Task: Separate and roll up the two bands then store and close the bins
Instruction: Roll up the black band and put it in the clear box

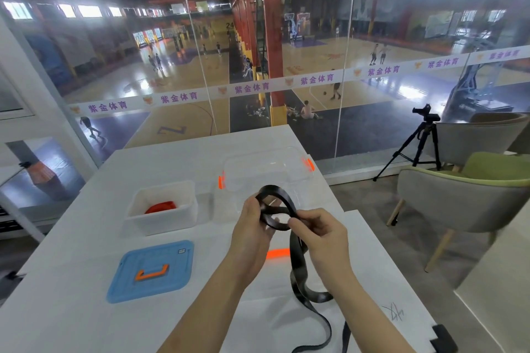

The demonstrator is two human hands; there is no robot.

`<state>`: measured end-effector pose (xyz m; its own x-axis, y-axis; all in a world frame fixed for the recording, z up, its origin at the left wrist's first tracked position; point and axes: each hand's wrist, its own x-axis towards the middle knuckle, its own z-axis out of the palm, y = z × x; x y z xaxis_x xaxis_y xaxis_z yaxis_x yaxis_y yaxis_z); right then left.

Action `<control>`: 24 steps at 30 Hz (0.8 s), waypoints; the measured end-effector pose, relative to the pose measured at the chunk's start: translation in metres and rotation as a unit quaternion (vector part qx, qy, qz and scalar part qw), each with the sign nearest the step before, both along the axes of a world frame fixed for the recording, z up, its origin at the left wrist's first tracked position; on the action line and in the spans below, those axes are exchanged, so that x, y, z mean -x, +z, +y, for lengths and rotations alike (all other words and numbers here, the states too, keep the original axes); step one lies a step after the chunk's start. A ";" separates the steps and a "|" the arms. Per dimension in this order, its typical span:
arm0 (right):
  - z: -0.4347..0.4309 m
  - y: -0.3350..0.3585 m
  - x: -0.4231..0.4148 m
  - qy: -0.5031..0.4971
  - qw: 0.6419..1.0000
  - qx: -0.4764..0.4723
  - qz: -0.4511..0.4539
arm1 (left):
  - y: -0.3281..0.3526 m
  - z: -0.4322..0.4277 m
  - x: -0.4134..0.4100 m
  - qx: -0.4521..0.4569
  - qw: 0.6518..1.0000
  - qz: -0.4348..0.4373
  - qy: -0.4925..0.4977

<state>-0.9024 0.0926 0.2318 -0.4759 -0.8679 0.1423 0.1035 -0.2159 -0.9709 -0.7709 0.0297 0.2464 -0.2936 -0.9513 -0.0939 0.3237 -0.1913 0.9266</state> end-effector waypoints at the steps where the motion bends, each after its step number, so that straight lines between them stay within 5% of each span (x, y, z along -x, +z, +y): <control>1: -0.001 0.000 0.006 -0.001 1.000 -0.004 0.006 | -0.001 -0.002 -0.006 0.046 0.998 -0.052 0.000; 4: -0.002 0.000 0.020 0.009 0.999 -0.016 0.042 | 0.005 -0.008 -0.025 0.190 0.955 -0.227 0.005; 7: 0.000 0.002 0.025 0.045 0.992 -0.028 0.116 | 0.016 -0.013 -0.038 0.308 0.873 -0.372 -0.071; 9: 0.001 0.003 0.024 0.064 0.988 -0.032 0.138 | 0.023 -0.012 -0.038 0.340 0.811 -0.453 -0.146; 11: 0.003 0.007 0.024 0.076 0.987 -0.031 0.137 | 0.030 -0.009 -0.032 0.338 0.785 -0.483 -0.189; 24: 0.006 0.016 0.019 0.034 0.998 0.003 0.047 | 0.015 -0.001 -0.017 0.239 0.869 -0.384 -0.203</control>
